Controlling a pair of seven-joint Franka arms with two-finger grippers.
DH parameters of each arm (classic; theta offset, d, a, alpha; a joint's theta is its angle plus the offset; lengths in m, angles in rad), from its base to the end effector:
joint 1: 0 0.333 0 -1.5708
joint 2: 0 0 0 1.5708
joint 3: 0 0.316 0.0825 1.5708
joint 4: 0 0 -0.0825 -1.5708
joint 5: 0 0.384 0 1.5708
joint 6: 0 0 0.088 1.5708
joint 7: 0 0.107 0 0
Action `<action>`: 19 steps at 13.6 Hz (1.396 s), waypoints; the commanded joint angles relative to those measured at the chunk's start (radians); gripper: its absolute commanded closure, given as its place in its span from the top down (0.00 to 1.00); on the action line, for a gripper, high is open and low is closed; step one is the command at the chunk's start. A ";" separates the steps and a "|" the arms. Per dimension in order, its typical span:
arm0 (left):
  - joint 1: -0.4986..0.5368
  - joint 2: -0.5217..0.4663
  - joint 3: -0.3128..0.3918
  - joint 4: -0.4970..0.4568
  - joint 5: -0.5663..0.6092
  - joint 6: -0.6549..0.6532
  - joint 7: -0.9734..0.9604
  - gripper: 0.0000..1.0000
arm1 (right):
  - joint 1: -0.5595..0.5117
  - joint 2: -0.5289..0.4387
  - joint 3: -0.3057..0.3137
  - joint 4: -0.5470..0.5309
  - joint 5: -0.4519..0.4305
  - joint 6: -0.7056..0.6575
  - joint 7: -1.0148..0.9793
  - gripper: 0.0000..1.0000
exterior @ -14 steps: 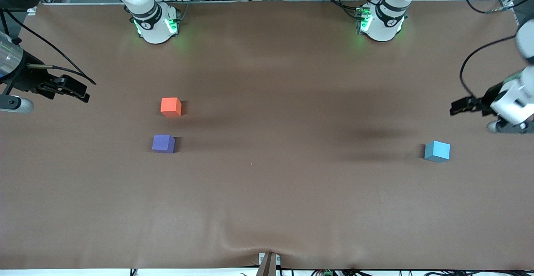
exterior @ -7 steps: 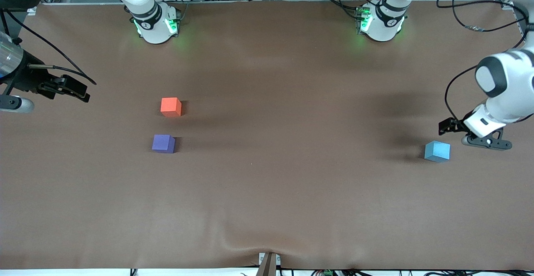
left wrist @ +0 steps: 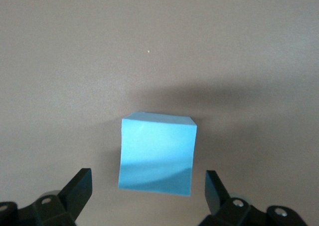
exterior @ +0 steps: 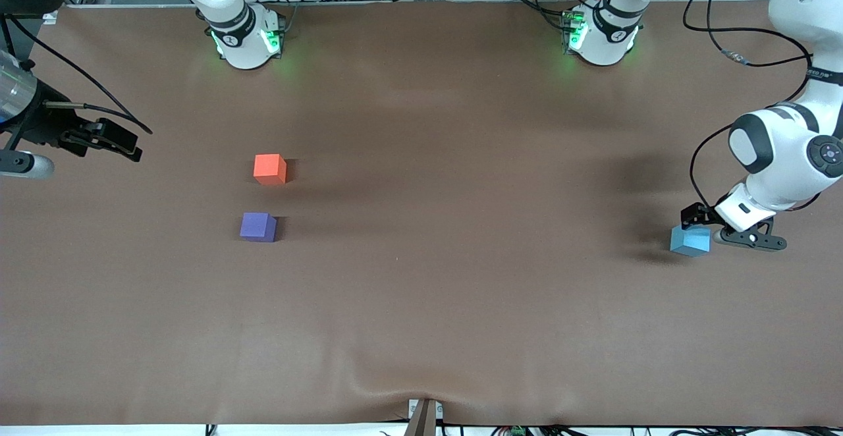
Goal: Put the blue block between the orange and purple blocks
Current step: 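Close the left gripper on the light-blue block, then carry the light-blue block with the left gripper to the table middle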
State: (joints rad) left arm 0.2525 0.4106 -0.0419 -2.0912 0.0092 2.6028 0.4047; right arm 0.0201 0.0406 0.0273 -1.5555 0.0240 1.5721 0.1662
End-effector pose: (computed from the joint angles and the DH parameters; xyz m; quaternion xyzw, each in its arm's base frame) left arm 0.5824 0.1247 0.2336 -0.9938 0.0984 -0.0500 0.0099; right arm 0.5659 0.0291 0.6091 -0.9981 0.0595 0.0133 0.0112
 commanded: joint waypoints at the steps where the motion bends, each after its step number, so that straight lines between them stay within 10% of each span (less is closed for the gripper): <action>1: 0.005 0.042 -0.006 0.045 0.005 0.017 0.005 1.00 | -0.005 0.007 0.003 0.017 0.005 -0.012 -0.004 1.00; 4: 0.004 0.060 -0.007 0.046 0.003 0.020 -0.001 1.00 | -0.006 0.007 0.003 0.015 0.007 -0.015 -0.005 1.00; 11: -0.006 0.067 -0.051 0.083 -0.025 0.016 0.002 0.03 | -0.006 0.007 0.003 0.015 0.007 -0.014 -0.005 1.00; 19: -0.141 0.043 -0.314 0.313 -0.015 -0.217 -0.408 0.00 | -0.006 0.007 0.003 0.015 0.007 -0.015 -0.005 1.00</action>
State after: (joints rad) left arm 0.1989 0.4573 -0.3529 -1.8717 -0.0019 2.4956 0.1176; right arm 0.0199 0.0415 0.0270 -1.5557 0.0239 1.5664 0.1662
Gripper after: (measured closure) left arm 0.436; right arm 0.000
